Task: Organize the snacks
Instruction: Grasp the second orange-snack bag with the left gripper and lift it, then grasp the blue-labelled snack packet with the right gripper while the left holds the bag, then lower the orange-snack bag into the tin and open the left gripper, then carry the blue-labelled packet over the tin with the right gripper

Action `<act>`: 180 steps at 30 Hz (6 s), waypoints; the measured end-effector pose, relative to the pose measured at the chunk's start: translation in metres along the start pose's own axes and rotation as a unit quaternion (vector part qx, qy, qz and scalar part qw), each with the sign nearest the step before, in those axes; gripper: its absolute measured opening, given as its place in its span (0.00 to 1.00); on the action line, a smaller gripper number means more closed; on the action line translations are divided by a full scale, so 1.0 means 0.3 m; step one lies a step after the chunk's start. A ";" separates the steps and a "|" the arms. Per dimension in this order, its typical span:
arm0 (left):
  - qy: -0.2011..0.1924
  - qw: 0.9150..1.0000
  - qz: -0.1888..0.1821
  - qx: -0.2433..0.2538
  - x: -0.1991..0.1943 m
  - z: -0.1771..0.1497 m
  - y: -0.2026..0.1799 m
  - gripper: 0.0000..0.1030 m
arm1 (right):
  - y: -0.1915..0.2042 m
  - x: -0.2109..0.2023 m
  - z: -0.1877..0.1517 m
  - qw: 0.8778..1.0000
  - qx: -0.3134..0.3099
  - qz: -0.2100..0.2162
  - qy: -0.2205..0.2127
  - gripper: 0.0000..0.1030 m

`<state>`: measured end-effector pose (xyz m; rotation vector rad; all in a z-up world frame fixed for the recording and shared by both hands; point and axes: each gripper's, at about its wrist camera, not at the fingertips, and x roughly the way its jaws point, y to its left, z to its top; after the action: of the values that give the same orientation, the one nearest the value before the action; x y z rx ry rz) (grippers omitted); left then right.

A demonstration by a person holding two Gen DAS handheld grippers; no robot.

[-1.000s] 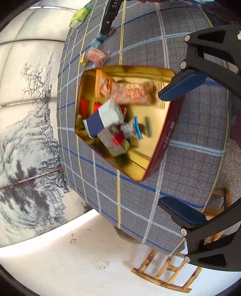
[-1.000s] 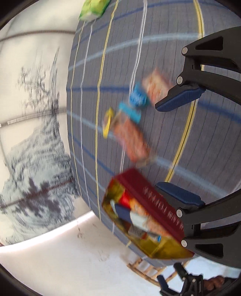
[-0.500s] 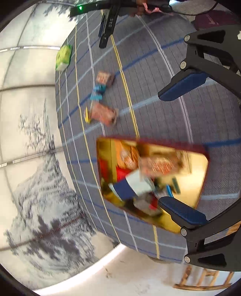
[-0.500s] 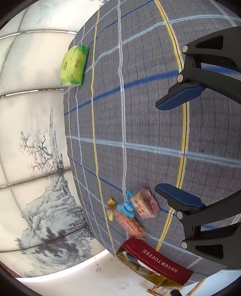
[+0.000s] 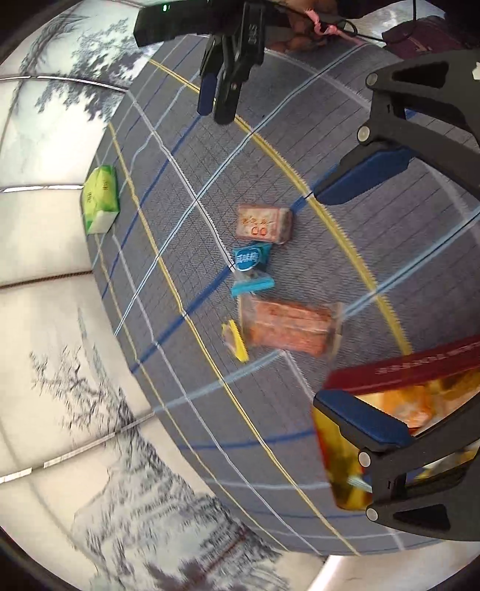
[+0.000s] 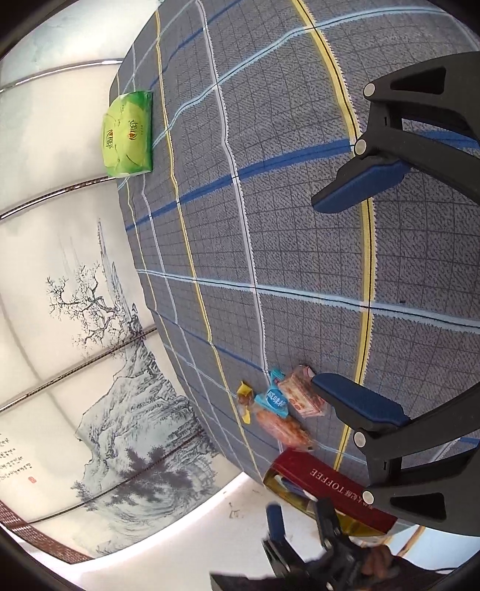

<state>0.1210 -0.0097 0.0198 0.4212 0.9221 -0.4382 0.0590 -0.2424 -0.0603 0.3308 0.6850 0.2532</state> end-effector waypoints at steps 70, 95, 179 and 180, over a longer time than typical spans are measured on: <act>-0.041 0.965 -0.002 -0.259 -0.369 -0.493 0.222 0.33 | 0.090 0.055 0.037 0.993 -0.099 -0.056 0.020 0.26; -0.036 0.951 0.054 -0.301 -0.266 -0.613 0.379 0.32 | 0.094 0.044 0.031 0.993 -0.091 -0.072 0.012 0.26; -0.122 0.939 0.185 -0.264 -0.441 -0.780 0.260 0.87 | 1.111 0.535 0.043 0.956 -0.226 0.117 0.143 0.27; -0.122 0.939 0.184 -0.264 -0.440 -0.782 0.262 0.87 | 1.113 0.548 0.042 0.956 -0.226 0.114 0.146 0.27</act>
<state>-0.0627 0.2021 0.0159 0.0364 0.6628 0.1075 0.1502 0.1163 -0.0191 -0.0712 0.8553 0.6769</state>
